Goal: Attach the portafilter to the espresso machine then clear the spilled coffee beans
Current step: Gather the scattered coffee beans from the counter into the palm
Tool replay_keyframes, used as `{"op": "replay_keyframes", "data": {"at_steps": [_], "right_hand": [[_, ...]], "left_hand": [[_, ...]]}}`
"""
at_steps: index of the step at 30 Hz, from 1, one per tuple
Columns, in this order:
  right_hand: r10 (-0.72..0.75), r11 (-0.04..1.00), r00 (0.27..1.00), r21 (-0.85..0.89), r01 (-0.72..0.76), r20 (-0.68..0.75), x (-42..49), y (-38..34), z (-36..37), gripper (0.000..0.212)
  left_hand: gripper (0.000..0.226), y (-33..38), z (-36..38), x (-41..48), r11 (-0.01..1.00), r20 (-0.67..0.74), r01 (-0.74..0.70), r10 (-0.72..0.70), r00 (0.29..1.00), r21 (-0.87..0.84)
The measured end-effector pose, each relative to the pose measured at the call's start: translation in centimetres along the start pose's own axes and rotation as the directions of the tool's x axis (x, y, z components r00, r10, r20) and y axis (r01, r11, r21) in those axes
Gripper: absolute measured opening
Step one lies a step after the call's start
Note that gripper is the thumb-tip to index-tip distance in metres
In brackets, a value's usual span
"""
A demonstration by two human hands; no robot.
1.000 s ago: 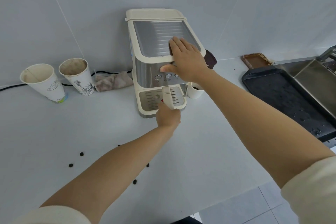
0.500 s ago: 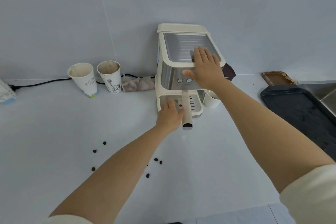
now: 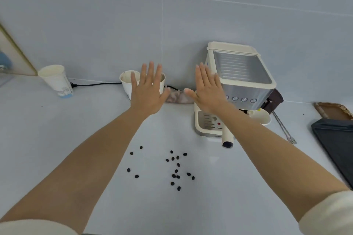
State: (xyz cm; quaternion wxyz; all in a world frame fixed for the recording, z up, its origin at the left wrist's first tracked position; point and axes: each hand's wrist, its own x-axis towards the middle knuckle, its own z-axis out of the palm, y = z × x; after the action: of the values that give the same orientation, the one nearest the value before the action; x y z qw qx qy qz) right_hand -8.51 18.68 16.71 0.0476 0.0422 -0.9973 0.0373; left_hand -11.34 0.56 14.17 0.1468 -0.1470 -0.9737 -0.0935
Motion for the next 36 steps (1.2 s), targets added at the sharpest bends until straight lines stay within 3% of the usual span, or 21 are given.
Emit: {"op": "replay_keyframes", "data": {"at_steps": [8, 16, 22, 27, 32, 36], "right_hand": [[-0.106, 0.994, 0.994, 0.036, 0.106, -0.003, 1.1, -4.6, 1.3, 0.078], [-0.102, 0.994, 0.988, 0.048, 0.098, 0.112, -0.8, -4.8, 5.3, 0.078], [-0.063, 0.996, 0.963, 0.076, 0.044, 0.263, -5.0, -4.0, 9.6, 0.088], [-0.01, 0.994, 0.933, 0.109, -0.032, 0.359, -9.7, -3.0, 14.0, 0.117], [0.077, 0.988, 0.859, 0.077, -0.134, 0.506, -13.5, -2.8, 16.4, 0.096], [0.144, 0.974, 0.805, 0.063, -0.219, 0.575, -15.8, -3.2, 17.8, 0.1]], "left_hand": [[0.09, -5.2, -1.5, -1.7, 0.995, -0.019, 0.031, -0.029, 0.999, 0.094], [0.103, -8.1, 2.2, -7.4, 0.989, 0.18, 0.072, -0.095, 0.979, 0.132], [0.105, -8.4, 6.7, -13.8, 0.979, 0.422, 0.156, -0.197, 0.885, 0.13], [0.091, -7.5, 9.0, -18.3, 0.969, 0.571, 0.22, -0.246, 0.783, 0.115], [0.097, -7.4, 10.1, -21.3, 0.937, 0.632, 0.312, -0.337, 0.698, 0.156], [0.097, -7.4, 10.5, -22.3, 0.923, 0.673, 0.332, -0.371, 0.64, 0.194]]}}
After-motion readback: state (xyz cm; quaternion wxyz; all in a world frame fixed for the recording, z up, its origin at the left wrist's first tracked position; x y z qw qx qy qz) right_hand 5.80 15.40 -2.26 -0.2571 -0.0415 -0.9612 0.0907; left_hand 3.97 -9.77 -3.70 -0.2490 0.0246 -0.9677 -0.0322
